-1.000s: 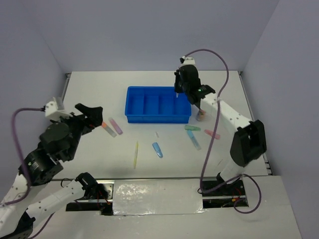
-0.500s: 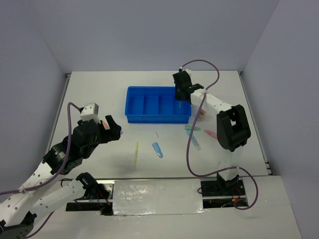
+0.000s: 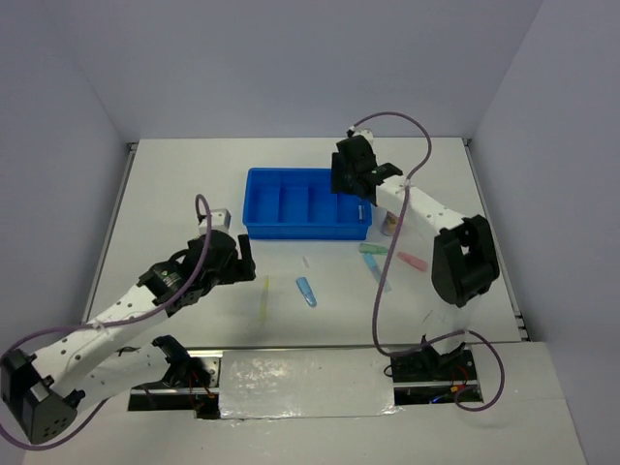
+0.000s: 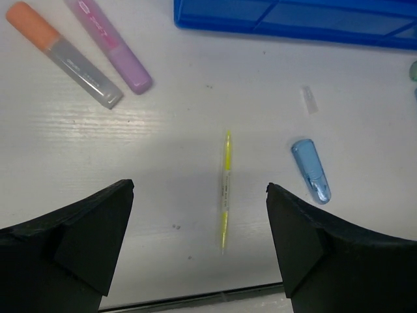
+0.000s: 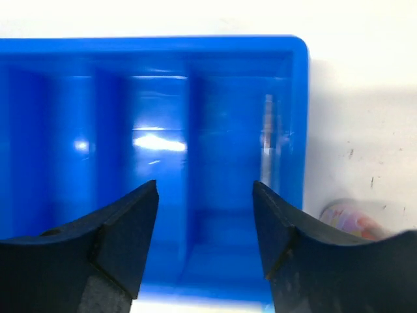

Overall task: Sort the stationery into containers
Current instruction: Pick up the pen from the center of the board.

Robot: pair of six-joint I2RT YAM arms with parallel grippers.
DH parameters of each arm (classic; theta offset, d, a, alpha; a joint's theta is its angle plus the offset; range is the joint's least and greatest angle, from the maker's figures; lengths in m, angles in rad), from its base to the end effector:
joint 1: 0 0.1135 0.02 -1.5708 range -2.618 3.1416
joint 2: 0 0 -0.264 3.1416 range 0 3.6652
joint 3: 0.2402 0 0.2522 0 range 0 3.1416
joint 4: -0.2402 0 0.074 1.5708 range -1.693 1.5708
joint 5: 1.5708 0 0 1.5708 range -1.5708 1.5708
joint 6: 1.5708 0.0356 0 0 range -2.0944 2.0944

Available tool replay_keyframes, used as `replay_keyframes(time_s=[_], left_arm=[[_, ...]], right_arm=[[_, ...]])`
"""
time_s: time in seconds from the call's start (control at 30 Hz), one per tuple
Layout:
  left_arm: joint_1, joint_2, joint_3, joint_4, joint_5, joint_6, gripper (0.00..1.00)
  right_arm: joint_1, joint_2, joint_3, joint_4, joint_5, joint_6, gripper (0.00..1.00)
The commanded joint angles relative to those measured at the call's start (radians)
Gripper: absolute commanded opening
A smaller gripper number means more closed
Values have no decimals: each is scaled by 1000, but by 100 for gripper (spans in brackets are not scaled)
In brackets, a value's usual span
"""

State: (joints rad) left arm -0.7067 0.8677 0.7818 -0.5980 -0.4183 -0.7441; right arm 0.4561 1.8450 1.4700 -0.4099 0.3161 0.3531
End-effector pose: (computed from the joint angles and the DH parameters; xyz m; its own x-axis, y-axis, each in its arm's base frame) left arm 0.1471 -0.1066 0.2863 -0.5932 -0.3073 -0.7441 -0.0651 0.9395 -0.3362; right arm 0.3799 0.1740 0.2575 -0.6718 0.0365 -0.7398 0.0119 0.9992 0.0385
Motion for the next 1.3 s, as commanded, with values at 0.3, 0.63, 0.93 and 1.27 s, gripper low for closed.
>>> replay_keyframes(time_s=[0.3, 0.63, 0.93, 1.27], left_arm=[[-100, 427, -21, 123, 99, -15, 75], [-132, 614, 7, 144, 70, -49, 66], [-155, 668, -62, 190, 128, -83, 15], [-162, 293, 43, -11, 18, -68, 0]], right_arm=[[239, -483, -189, -95, -114, -9, 72], [368, -681, -344, -127, -81, 38, 72], [380, -783, -410, -57, -170, 37, 74], [372, -494, -345, -49, -142, 47, 74]])
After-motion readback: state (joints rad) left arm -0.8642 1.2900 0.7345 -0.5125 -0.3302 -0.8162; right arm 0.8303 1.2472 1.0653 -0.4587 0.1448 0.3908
